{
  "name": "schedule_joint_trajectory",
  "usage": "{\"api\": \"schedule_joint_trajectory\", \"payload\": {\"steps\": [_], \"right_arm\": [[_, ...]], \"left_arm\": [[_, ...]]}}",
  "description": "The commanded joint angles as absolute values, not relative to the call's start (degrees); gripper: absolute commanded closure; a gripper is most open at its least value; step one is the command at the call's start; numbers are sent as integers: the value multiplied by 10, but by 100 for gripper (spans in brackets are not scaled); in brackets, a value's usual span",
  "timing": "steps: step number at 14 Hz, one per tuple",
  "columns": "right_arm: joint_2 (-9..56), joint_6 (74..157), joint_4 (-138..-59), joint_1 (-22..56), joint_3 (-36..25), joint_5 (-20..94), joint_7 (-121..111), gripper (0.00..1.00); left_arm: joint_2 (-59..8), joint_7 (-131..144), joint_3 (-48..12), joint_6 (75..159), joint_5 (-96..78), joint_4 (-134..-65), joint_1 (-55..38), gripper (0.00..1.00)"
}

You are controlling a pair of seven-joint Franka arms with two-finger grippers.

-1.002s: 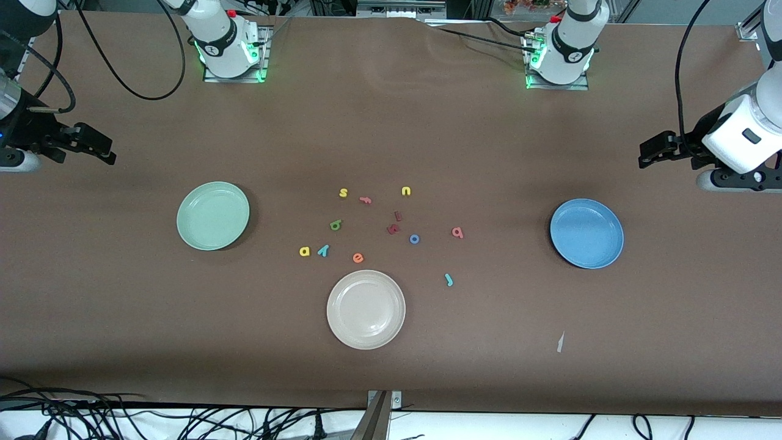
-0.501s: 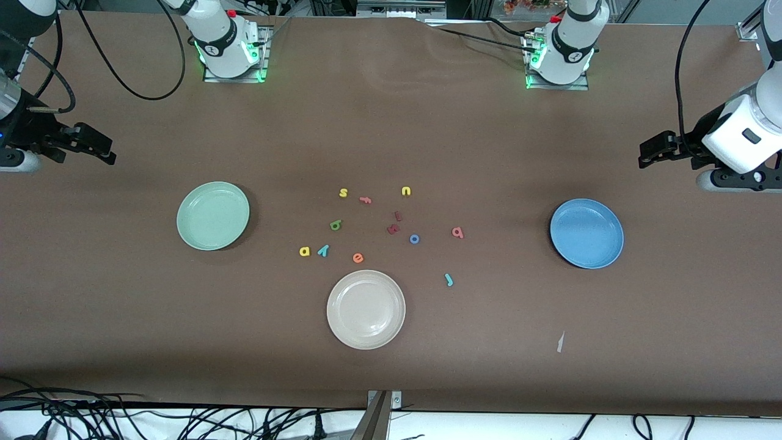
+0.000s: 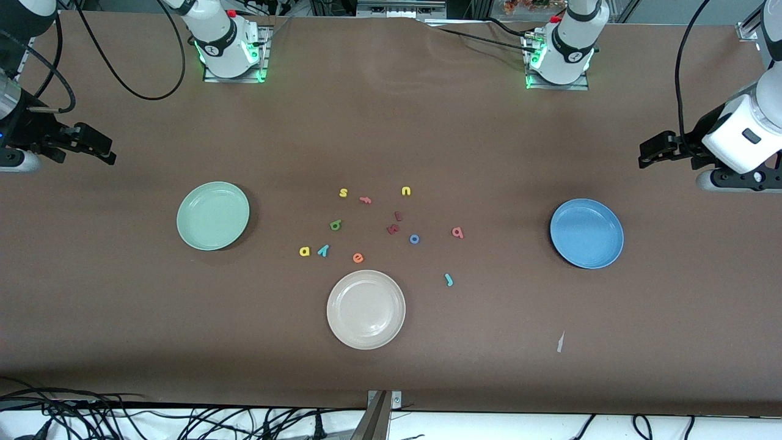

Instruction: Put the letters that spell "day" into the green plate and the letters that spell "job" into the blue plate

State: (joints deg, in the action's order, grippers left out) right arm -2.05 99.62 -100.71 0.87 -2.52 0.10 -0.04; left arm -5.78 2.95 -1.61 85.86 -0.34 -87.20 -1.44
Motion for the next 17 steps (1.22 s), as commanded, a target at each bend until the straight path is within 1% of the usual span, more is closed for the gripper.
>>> {"api": "schedule_joint_trajectory", "payload": {"steps": [1,5,12,14,17], "right_arm": [[-23,990,-1005,7,-24,6,-3,0],[-24,990,-1005,7,-24,10,-2,0],[-23,991,-1005,8,-21,17,2,0],[-17,994,-1005,18,-19,15,-1,0],[29,995,-999,59,-19,16,10,0]], "left_arm": [[-65,27,-18,853,7,-871,-14,0],[-70,34,-17,853,-14,-869,-10,0],[-72,63,-24,853,-30,-871,-38,0],[-71,63,-25,853,-33,-873,-39,0],[-71,63,-25,853,-33,-875,-41,0]]}}
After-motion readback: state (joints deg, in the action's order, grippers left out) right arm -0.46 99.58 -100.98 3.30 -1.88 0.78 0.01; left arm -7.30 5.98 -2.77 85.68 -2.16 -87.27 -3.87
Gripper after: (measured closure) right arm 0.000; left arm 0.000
